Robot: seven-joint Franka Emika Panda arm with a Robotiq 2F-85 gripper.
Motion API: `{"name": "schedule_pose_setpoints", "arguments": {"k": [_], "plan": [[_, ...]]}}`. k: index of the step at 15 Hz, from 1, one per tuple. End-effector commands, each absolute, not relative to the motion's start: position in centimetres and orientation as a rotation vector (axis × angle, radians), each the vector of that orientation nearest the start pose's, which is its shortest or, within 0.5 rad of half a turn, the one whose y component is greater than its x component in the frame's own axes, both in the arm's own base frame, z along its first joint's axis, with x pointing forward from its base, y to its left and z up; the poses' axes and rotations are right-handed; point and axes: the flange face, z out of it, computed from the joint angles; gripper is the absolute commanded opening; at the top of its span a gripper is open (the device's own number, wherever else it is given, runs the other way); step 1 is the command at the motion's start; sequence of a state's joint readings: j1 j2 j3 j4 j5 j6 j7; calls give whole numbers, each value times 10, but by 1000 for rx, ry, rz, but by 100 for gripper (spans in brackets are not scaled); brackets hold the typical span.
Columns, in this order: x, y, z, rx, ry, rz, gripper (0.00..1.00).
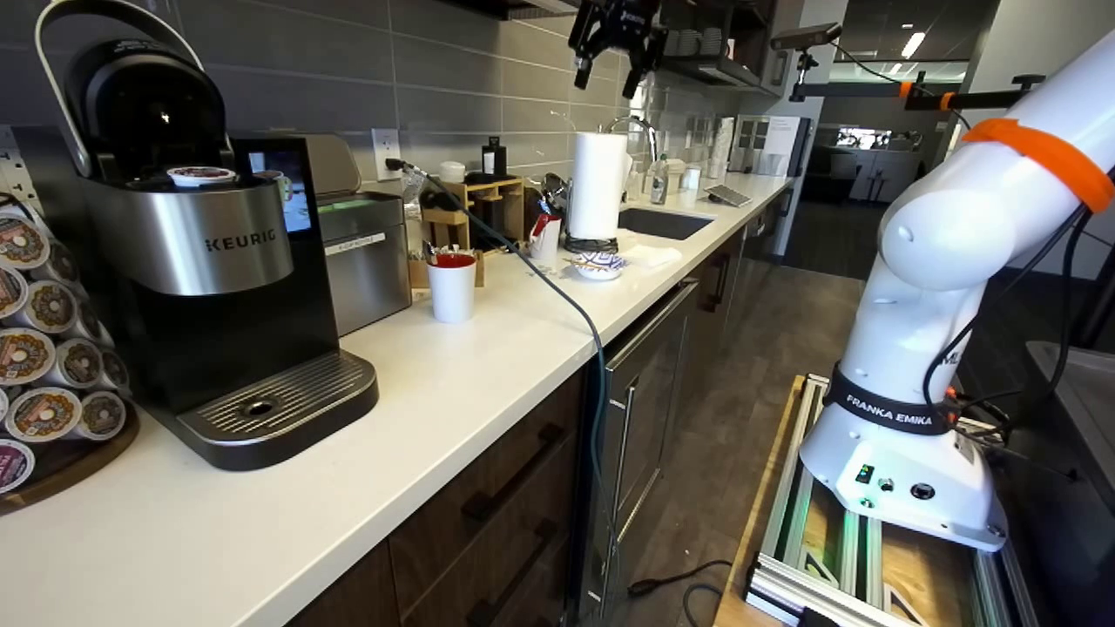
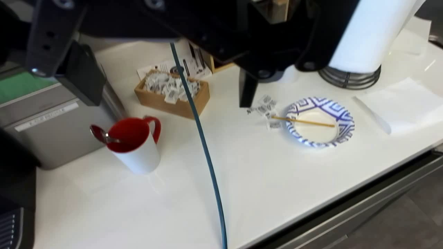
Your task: Pick up the cup and put it on the counter
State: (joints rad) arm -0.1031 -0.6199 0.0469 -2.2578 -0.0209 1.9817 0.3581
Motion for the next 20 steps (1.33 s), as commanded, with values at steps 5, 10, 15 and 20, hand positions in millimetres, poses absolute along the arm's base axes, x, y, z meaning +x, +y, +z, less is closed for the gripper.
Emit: {"name": "schedule_pose_setpoints", "arguments": {"k": [5,10,15,20], "plan": [[378,-34,781,-2909,654,-1032,100],[394,-15,858,-2826,530,-1312,100],[398,-4,874,-2804,518,-1359,100],[406,-5,876,-2803,517,-1360,100]]}}
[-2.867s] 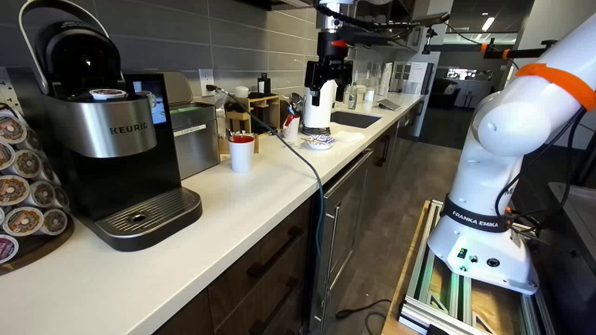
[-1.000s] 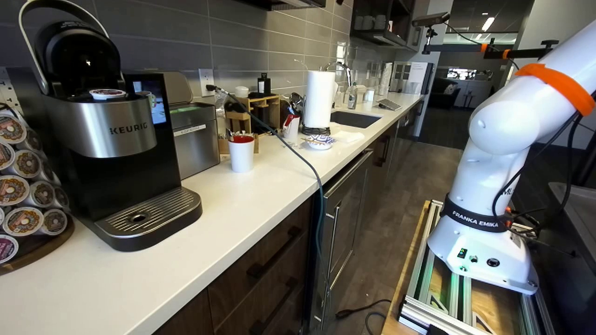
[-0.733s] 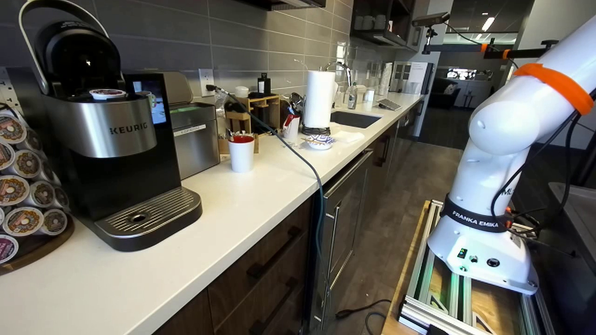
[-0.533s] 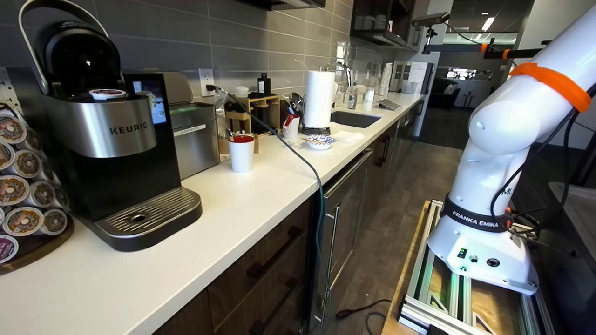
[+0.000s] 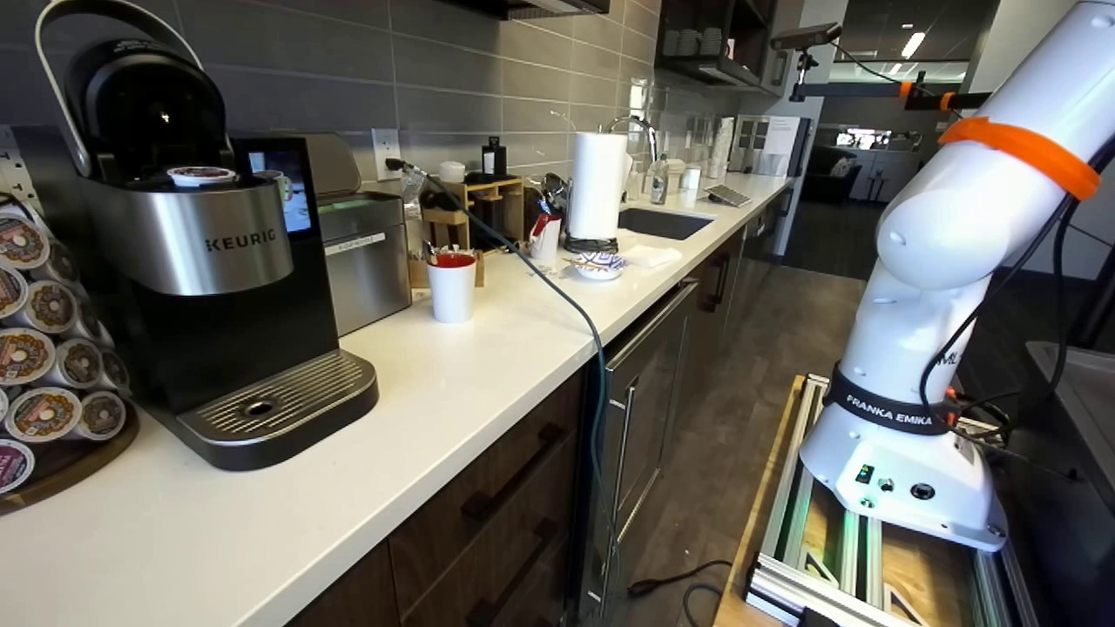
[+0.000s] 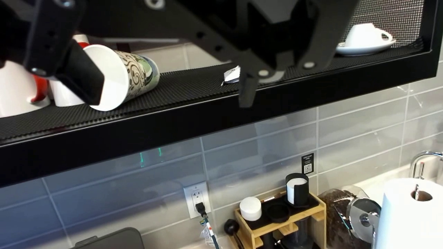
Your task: Pick up the cup and put it on the counter
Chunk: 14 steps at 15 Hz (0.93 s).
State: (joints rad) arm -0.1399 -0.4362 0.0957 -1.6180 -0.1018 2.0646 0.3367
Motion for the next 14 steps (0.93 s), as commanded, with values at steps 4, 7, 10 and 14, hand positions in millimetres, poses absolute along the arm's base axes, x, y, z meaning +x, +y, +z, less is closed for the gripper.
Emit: {"name": "schedule_pose_setpoints", "arguments": {"k": [4,7,10,14], "plan": [[434,18,879,-2836,506,-1455,100],[454,37,886,-2843,471,-1526,100],[480,44,893,-2854,418,-1600,100],[516,48,891,-2873,350,-1627,100]]}}
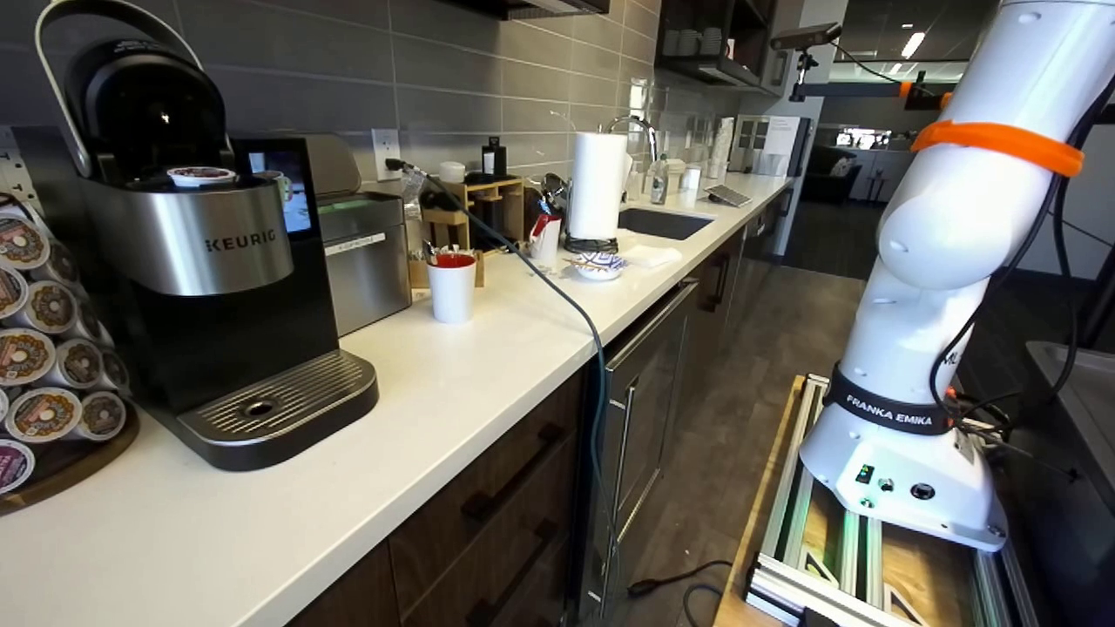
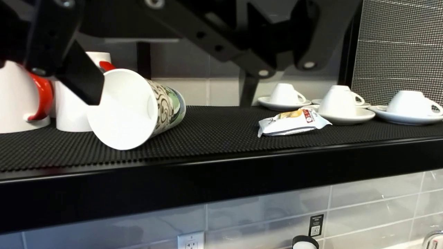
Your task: Pick up the cup and put it on the counter
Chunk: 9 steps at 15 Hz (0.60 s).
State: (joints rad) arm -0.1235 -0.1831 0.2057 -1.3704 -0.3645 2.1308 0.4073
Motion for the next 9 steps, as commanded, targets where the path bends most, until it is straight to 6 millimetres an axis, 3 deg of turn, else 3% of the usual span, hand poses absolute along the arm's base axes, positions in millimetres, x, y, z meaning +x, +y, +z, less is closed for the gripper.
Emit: {"name": "schedule_pose_setpoints", "arguments": {"k": [1,6,9], "plan": [[525,51,891,-2873,328,-1628,100],[558,59,887,-2870,258,-1642,100],[574,47,883,-2893,298,-1655,100]]}}
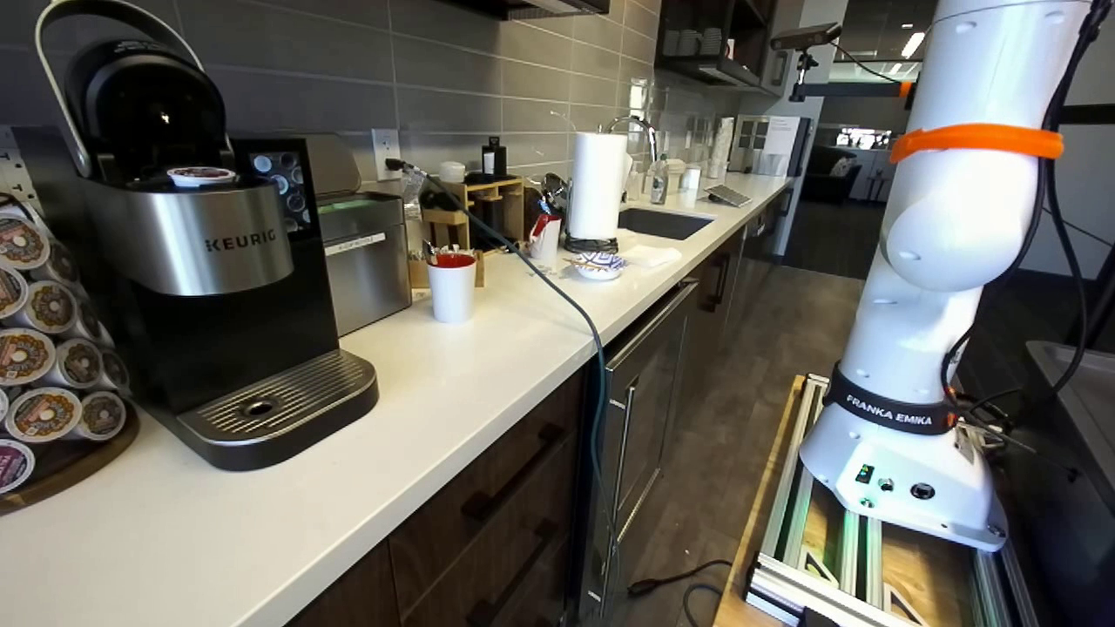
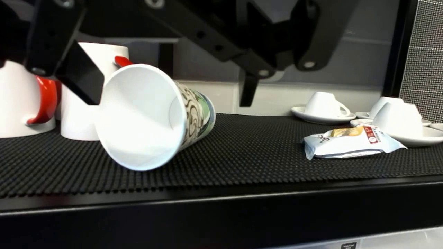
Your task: Pick up the cup and put it on the counter
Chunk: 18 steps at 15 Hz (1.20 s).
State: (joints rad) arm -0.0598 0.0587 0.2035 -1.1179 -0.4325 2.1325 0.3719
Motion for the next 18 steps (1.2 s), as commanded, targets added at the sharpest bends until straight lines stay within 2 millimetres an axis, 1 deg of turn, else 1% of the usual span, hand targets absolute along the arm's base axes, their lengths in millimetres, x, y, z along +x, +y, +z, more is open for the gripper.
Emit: {"name": "schedule_pose_setpoints", "arguments": {"k": [1,2,3,4,7,10,12,13,14,18], "plan": [[578,43,882,-2898,309,-1659,100],[581,41,881,-2904,313,-1658,100],[586,40,878,-2910,314,-1654,92],[588,40,877,-2913,310,-1653,74],[597,42,873,-2921,297,-1651,51],[600,42,872,-2922,288,-1648,27],[601,45,871,-2917,274,-1645,13],[601,46,871,-2917,266,-1645,5],[601,48,872,-2912,256,-1643,0],[599,53,873,-2902,231,-1639,1]]}}
